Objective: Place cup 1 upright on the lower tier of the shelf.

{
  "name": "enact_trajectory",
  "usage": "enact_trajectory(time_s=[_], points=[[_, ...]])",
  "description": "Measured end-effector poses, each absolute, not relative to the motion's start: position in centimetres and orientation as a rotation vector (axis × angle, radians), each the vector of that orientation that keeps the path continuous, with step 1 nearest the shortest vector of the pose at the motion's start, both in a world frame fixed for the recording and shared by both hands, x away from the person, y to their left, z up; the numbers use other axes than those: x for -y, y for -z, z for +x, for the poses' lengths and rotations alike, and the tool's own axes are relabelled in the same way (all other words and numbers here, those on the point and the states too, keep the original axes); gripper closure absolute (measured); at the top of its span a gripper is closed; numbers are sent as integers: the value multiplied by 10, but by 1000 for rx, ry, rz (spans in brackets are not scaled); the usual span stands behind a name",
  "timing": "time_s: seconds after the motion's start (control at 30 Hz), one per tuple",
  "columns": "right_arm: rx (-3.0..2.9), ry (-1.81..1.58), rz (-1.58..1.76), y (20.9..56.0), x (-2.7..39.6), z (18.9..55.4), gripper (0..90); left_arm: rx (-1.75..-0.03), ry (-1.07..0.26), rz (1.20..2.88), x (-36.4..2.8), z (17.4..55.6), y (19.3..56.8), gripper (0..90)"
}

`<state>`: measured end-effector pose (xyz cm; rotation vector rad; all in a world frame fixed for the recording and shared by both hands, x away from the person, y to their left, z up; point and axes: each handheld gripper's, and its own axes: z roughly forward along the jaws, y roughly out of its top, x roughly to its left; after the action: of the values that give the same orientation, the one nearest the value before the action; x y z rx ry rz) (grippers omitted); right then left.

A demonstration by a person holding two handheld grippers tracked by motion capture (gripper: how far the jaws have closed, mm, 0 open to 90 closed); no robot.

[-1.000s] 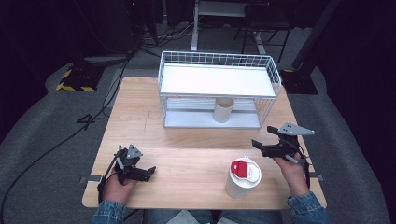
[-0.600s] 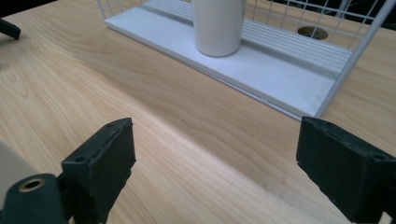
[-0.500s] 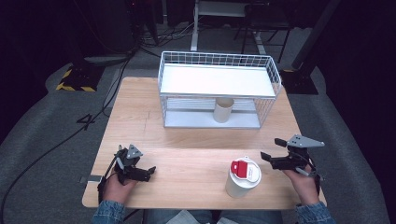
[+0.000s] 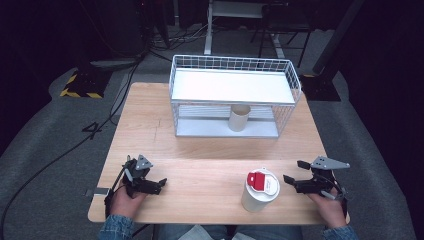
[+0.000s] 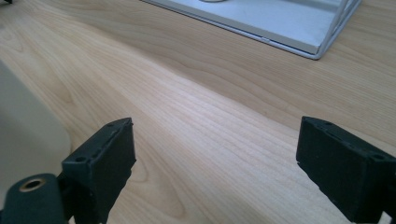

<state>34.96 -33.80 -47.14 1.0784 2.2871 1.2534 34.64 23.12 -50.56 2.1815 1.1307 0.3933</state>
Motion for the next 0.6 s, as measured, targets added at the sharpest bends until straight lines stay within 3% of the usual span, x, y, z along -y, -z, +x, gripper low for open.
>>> enact_trajectory(time_s=[0.6], points=[[-2372, -1226, 1058, 488, 340, 335, 123, -1138, -396, 2179, -231, 348, 506, 4]])
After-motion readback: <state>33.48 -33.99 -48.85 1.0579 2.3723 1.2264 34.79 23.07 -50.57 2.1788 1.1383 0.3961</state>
